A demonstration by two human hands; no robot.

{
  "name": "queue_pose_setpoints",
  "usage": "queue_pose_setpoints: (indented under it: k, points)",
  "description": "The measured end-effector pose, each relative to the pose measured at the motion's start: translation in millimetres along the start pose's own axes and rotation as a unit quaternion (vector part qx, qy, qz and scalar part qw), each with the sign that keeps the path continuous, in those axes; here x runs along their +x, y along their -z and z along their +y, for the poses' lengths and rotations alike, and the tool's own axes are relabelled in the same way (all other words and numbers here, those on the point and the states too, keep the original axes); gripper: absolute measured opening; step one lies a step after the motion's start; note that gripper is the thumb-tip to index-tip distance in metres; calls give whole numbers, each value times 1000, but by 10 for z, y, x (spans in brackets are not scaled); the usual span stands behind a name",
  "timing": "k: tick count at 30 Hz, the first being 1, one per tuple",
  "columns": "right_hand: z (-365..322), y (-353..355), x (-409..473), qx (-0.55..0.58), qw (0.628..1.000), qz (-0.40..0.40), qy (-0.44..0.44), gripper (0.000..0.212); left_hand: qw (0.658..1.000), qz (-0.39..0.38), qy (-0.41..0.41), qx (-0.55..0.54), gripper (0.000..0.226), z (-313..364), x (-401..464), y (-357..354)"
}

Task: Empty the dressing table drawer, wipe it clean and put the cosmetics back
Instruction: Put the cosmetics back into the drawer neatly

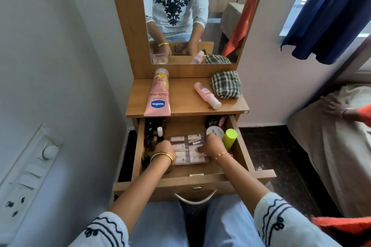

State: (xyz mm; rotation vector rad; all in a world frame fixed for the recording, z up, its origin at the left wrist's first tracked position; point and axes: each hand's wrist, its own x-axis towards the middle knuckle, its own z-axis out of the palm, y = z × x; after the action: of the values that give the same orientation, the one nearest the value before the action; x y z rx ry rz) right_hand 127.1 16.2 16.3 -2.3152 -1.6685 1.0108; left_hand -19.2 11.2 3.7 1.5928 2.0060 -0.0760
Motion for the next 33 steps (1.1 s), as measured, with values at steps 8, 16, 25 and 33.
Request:
queue_pose_setpoints:
  k: [8,16,25,33]
  points:
    - [12,-40,0,-126,987,56,76,36,997,33,-64,14,40,-32,2,-51]
    - [47,-153,-45,-271,944,-19,189,67,954,0,-235,185,45,25,-14,-76]
    - [-63,-99,183,-278,931,49,231,36,945,48,-244,212,32,146,133,1]
    - [-54,-76,289,-253,933,82,242,31,948,68,-241,196,35,193,221,38]
